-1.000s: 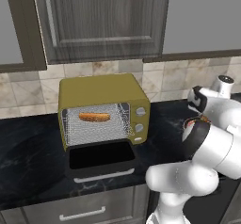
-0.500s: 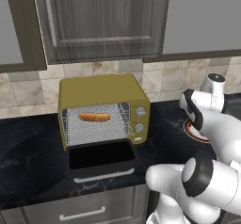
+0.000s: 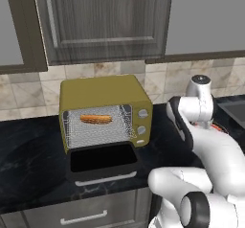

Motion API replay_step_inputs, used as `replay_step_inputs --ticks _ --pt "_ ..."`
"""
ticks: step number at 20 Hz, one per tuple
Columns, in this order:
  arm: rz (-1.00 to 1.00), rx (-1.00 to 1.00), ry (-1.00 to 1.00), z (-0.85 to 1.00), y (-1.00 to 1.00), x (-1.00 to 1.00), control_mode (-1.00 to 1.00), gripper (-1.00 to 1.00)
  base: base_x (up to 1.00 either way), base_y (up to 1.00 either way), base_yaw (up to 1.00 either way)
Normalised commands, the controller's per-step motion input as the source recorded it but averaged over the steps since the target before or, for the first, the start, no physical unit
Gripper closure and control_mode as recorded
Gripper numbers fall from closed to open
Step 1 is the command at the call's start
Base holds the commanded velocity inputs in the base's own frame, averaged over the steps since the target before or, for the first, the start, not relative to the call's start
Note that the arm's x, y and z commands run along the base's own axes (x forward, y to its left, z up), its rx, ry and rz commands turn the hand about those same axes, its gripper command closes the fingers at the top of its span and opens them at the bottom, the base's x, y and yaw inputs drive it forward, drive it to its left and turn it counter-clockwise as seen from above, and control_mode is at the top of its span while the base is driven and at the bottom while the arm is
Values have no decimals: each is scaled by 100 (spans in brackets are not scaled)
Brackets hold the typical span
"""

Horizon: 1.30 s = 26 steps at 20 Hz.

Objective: Open the toaster oven door. Place the hotdog bun on the bottom rack in the toaster oven and place the chicken drumstick on the top rack.

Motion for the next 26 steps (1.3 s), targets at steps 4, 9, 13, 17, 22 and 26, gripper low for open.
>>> replay_step_inputs --ticks 4,9,13,17,22,26 --pt "-10 0 0 13 64 -13 -100 100 0 0 0" --pt "-1 0 0 16 65 -10 -100 100 0 0 0" --pt "0 0 0 18 60 -7 -100 100 0 0 0" --pt "0 0 -1 16 61 0 -100 100 0 0 0" --pt "0 1 -3 16 64 0 -100 100 0 0 0" --pt "0 5 0 12 61 0 -100 100 0 0 0"
